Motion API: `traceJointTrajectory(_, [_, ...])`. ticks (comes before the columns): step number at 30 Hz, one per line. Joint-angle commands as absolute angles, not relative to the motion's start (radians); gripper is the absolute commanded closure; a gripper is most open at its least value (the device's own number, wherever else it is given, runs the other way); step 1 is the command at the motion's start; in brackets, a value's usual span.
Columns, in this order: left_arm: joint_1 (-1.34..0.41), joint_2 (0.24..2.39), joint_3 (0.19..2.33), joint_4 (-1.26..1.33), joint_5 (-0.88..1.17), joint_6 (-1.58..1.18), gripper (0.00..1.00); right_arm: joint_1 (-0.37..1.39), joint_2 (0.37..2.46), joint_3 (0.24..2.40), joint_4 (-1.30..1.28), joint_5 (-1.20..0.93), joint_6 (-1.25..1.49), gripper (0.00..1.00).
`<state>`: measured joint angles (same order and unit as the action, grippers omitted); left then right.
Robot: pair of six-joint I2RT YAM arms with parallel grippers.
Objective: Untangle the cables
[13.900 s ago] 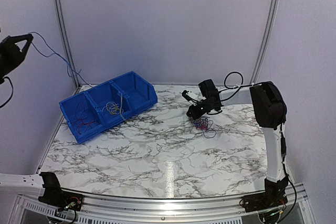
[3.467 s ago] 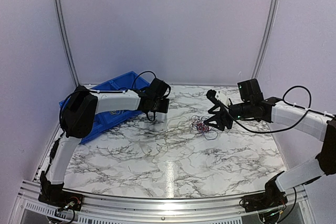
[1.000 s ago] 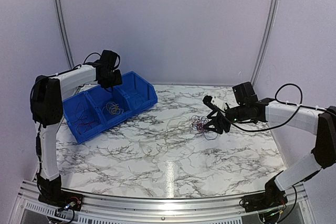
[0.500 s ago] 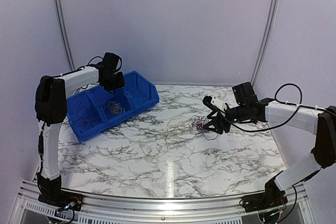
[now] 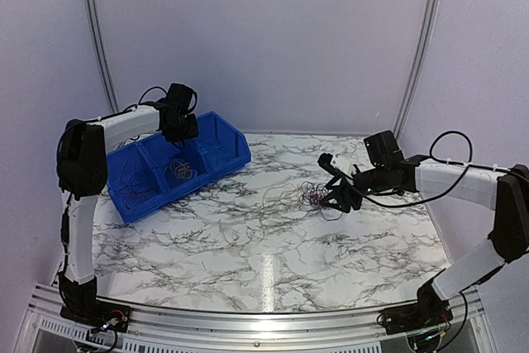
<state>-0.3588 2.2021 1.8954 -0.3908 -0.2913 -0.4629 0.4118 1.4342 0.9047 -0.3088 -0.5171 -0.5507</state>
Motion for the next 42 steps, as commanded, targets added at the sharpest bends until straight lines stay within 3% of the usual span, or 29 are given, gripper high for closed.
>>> traceJointTrajectory(1, [-0.363,2.186,1.934,-0.375,-0.3,-0.433,0.55,0.411,1.448,0.928,-0.328,-0.515,-0.555,0.39])
traceJointTrajectory(42, [-0.426,2.312,2.042,-0.333,-0.177,-0.417,0.52,0.411,1.452,0.931,-0.341,-0.511,-0.565,0.39])
